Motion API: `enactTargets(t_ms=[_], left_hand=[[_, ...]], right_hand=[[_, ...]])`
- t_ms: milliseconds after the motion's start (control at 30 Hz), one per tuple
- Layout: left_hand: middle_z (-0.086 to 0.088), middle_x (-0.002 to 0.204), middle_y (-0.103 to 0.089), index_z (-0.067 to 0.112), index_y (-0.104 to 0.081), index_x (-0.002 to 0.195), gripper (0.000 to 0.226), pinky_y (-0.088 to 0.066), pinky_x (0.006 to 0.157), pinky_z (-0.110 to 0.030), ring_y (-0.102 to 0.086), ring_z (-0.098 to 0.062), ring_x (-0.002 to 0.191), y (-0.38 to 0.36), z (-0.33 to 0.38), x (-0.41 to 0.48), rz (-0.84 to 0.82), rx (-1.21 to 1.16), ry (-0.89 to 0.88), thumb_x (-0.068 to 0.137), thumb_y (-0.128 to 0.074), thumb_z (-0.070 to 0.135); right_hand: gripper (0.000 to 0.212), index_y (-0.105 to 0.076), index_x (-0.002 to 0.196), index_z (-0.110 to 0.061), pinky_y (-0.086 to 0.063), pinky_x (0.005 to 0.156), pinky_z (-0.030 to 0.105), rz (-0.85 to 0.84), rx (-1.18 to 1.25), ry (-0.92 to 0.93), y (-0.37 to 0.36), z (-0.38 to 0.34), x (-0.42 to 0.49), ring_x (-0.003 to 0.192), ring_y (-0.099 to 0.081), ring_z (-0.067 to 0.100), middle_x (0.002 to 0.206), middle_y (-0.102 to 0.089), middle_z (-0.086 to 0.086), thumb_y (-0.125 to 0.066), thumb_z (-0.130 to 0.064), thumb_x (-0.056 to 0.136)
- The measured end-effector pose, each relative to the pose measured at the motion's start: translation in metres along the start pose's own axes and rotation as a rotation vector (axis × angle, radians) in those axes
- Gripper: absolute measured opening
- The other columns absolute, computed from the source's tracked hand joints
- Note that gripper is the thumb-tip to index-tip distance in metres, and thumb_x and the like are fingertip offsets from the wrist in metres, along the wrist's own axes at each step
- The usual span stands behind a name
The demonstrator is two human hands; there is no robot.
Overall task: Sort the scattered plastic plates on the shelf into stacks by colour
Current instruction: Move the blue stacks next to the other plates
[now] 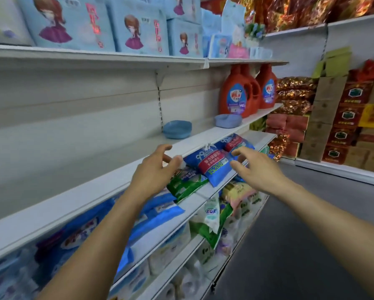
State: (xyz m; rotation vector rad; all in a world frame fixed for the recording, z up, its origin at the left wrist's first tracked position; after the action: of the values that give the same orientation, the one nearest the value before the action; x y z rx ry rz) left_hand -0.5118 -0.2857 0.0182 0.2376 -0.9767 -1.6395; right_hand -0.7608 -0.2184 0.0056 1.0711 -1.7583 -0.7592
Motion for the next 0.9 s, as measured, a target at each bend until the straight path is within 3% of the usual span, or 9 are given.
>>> enactTargets(t_ms=[133,233,333,433,567,667,767,833,900], left_hand=[[-0.001,0.121,-0.058,0.027,-0.041,0.139,0.049,-0.056,0.086,-0.044,-0.068,-0.021,0.089,-0.035,-0.002,0.088,-0.045,-0.220,0.153,0.095,-0.049,0.048],[-0.008,0.128,-0.055,0.019,-0.039,0.142,0.052,-0.057,0.071,-0.035,-0.068,-0.024,0.086,-0.060,-0.002,0.144,-0.065,-0.375,0.274,0.097,-0.050,0.042],[-0.011,0.131,-0.053,0.014,-0.039,0.141,0.054,-0.057,0.075,-0.037,-0.068,-0.028,0.085,-0.082,-0.007,0.192,-0.067,-0.439,0.373,0.097,-0.051,0.042],[-0.010,0.133,-0.049,0.014,-0.041,0.140,0.053,-0.059,0.073,-0.035,-0.068,-0.028,0.082,-0.098,-0.017,0.239,-0.009,-0.478,0.487,0.097,-0.051,0.042],[-0.008,0.135,-0.043,0.011,-0.035,0.141,0.055,-0.060,0.056,-0.033,-0.067,-0.032,0.084,-0.122,-0.037,0.291,0.146,-0.511,0.605,0.097,-0.053,0.039],[-0.014,0.134,-0.046,0.009,-0.031,0.141,0.068,-0.059,0.076,-0.049,-0.063,-0.040,0.104,-0.137,-0.052,0.328,0.275,-0.496,0.730,0.091,-0.057,0.047],[-0.014,0.135,-0.047,0.007,-0.026,0.144,0.088,-0.051,0.086,-0.042,-0.056,-0.041,0.115,-0.147,-0.069,0.358,0.411,-0.391,0.878,0.082,-0.061,0.058],[-0.018,0.125,-0.057,0.006,-0.036,0.139,0.088,-0.055,0.081,-0.044,-0.063,-0.040,0.103,-0.150,-0.080,0.371,0.467,-0.371,0.946,0.074,-0.067,0.055],[-0.021,0.102,-0.066,0.003,-0.047,0.128,0.073,-0.060,0.066,-0.047,-0.070,-0.037,0.077,-0.151,-0.083,0.379,0.458,-0.339,1.014,0.070,-0.068,0.043]], right_hand=[[0.031,-0.059,0.116,-0.024,-0.049,0.086,0.040,-0.021,0.085,0.006,-0.007,0.042,0.090,0.099,-0.060,0.020,0.105,-0.065,-0.005,-0.053,-0.042,0.091],[0.022,-0.063,0.105,-0.021,-0.052,0.082,0.044,-0.011,0.223,-0.010,-0.019,0.075,0.149,0.089,-0.063,0.022,0.094,-0.067,-0.002,-0.059,-0.035,0.089],[0.018,-0.065,0.103,-0.014,-0.055,0.078,0.043,-0.053,0.307,-0.042,-0.035,0.106,0.198,0.078,-0.064,0.023,0.088,-0.067,0.004,-0.062,-0.025,0.089],[0.016,-0.063,0.102,-0.007,-0.053,0.071,0.040,-0.100,0.419,-0.111,-0.047,0.135,0.250,0.073,-0.063,0.028,0.086,-0.065,0.011,-0.061,-0.019,0.091],[0.025,-0.063,0.088,-0.005,-0.057,0.074,0.051,-0.087,0.442,-0.236,-0.069,0.185,0.332,0.074,-0.065,0.036,0.074,-0.060,0.010,-0.062,-0.030,0.083],[0.057,-0.053,0.118,-0.003,-0.050,0.091,0.052,-0.030,0.438,-0.351,-0.081,0.223,0.396,0.108,-0.057,0.043,0.117,-0.054,0.022,-0.061,-0.041,0.077],[0.065,-0.030,0.140,0.007,-0.039,0.105,0.050,-0.023,0.410,-0.467,-0.086,0.255,0.446,0.130,-0.038,0.043,0.144,-0.031,0.030,-0.055,-0.030,0.093],[0.062,-0.042,0.134,0.007,-0.042,0.101,0.049,-0.074,0.486,-0.494,-0.093,0.270,0.472,0.125,-0.046,0.043,0.140,-0.042,0.030,-0.059,-0.031,0.089],[0.052,-0.051,0.119,-0.001,-0.058,0.073,0.050,-0.160,0.630,-0.539,-0.105,0.281,0.493,0.090,-0.064,0.044,0.123,-0.053,0.032,-0.066,-0.033,0.080]])
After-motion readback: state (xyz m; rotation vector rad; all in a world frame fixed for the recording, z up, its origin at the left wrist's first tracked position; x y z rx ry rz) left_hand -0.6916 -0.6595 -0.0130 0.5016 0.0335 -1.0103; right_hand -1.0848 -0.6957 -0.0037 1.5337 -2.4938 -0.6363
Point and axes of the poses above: each hand's wrist, its own x-axis towards the middle knuckle, its own y-axis out of the back of the hand, z = x × y, the point moved 1 cm from there along x, towards the middle knuckle
